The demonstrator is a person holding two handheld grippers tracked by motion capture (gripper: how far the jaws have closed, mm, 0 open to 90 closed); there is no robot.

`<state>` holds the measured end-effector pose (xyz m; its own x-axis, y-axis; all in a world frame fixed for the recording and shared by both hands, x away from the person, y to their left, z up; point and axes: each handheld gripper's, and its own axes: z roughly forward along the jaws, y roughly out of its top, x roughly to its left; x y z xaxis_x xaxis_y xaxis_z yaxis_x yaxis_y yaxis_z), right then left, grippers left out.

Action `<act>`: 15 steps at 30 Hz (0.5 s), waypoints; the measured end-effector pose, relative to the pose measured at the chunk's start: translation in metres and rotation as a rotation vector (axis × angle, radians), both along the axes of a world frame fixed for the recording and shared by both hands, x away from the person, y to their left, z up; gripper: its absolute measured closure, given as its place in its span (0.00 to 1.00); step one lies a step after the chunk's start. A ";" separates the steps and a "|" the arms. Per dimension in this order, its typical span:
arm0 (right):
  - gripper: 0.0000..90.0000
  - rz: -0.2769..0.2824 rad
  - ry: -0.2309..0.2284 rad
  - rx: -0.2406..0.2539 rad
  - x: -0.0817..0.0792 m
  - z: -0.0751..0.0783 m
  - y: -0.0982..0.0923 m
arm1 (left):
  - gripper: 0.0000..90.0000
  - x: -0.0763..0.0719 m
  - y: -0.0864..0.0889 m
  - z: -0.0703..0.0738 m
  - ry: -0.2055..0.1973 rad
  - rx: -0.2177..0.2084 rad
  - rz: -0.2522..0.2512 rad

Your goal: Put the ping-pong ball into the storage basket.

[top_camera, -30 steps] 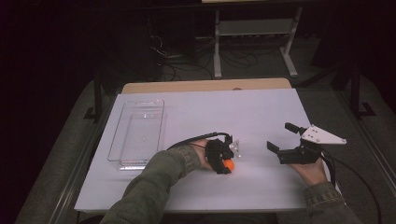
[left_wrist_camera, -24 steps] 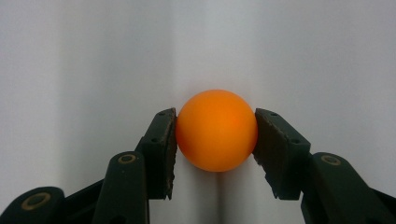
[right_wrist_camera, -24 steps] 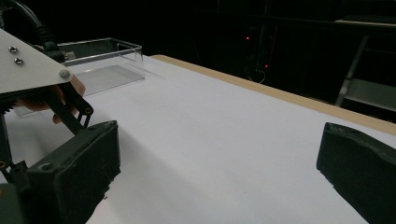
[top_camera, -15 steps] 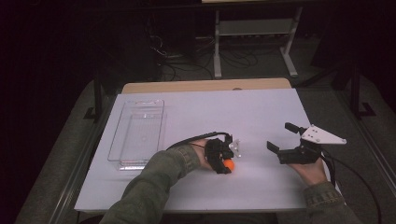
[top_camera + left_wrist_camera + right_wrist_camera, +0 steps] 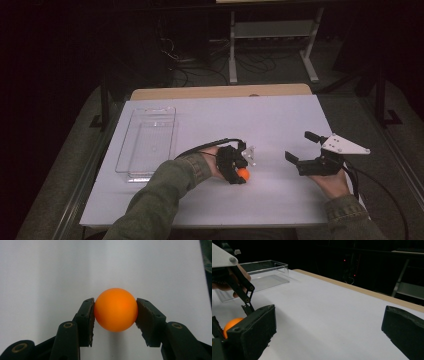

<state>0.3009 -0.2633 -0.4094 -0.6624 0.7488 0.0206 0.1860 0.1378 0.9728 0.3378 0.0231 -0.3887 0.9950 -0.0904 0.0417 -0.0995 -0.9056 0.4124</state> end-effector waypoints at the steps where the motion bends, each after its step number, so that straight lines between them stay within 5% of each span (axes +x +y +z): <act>1: 0.00 0.000 -0.001 -0.001 0.000 0.000 0.000 | 0.56 0.000 0.000 0.001 -0.003 0.002 -0.001; 15: 0.00 0.000 -0.004 -0.001 0.000 0.000 0.000 | 0.56 -0.004 0.010 0.015 -0.022 0.000 0.001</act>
